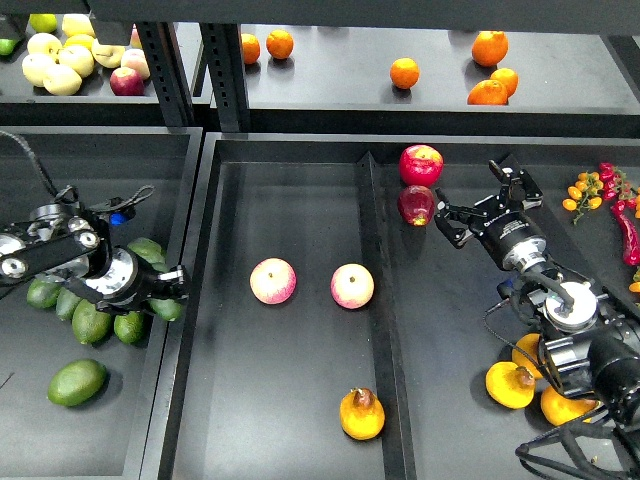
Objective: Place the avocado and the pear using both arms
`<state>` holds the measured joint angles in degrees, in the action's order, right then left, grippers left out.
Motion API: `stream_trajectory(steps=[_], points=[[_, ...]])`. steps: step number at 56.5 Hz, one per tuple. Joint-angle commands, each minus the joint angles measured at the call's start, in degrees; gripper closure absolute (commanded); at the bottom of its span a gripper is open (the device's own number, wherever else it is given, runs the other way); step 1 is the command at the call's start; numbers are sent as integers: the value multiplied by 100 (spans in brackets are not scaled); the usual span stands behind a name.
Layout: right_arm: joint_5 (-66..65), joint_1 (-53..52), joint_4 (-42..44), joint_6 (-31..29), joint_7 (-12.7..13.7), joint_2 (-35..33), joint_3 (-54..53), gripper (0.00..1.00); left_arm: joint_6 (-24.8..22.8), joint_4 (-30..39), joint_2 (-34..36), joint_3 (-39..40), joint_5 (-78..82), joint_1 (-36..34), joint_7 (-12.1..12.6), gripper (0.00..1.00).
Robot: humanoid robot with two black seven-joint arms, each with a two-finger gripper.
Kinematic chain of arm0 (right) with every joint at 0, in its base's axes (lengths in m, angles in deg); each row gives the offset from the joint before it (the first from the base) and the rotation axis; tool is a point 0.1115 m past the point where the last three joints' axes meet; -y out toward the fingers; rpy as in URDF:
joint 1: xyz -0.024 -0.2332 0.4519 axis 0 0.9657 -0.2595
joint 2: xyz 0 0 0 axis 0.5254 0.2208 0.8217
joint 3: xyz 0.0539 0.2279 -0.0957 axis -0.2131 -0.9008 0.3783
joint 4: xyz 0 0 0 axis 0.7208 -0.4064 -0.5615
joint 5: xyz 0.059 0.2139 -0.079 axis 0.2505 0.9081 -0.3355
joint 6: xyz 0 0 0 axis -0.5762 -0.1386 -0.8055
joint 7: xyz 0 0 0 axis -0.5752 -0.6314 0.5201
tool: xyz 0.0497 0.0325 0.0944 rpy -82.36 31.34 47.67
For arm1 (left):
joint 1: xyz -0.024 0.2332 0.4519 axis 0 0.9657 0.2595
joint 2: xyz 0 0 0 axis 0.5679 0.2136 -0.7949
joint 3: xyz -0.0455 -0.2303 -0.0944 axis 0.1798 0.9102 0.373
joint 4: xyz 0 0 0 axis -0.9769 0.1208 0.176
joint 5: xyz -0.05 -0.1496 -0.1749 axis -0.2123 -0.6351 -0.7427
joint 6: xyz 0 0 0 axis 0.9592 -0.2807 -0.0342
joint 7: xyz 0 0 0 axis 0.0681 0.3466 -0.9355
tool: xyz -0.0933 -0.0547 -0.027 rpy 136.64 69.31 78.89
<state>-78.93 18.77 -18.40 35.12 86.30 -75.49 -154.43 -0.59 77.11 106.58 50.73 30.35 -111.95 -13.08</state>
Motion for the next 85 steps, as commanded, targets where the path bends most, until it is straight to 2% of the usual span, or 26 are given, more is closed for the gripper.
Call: stream_trajectory(steps=[1,9,24,25,38,50,66,77,85], points=[[0,-2,-9,0,0,0,1,0,-1,-48,-2,62,14,171,0,52],[0,7,-9,0,0,0,1,0,-1,-118,-46,141,14,294,0,49],[9,16,-18,0,0,0,1,1,-1,-329,-134,229,32,435,0,32],[0,16,-27,0,0,0,1,0,-1,-347,-134,247,40,452,0,28],[0,7,-27,0,9,0,1,0,-1,-382,-134,414,58,418,0,2],[0,7,-18,0,9,0,1,1,-1,-400,-64,941,-3,365,0,1],[0,-2,-18,0,9,0,132,0,-1,-400,-11,2347,-3,400,0,1],[0,-2,-18,0,9,0,168,1,-1,-391,314,2629,-12,672,0,1],[0,7,-27,0,17,0,168,1,-1,-391,473,3348,-12,857,0,1]])
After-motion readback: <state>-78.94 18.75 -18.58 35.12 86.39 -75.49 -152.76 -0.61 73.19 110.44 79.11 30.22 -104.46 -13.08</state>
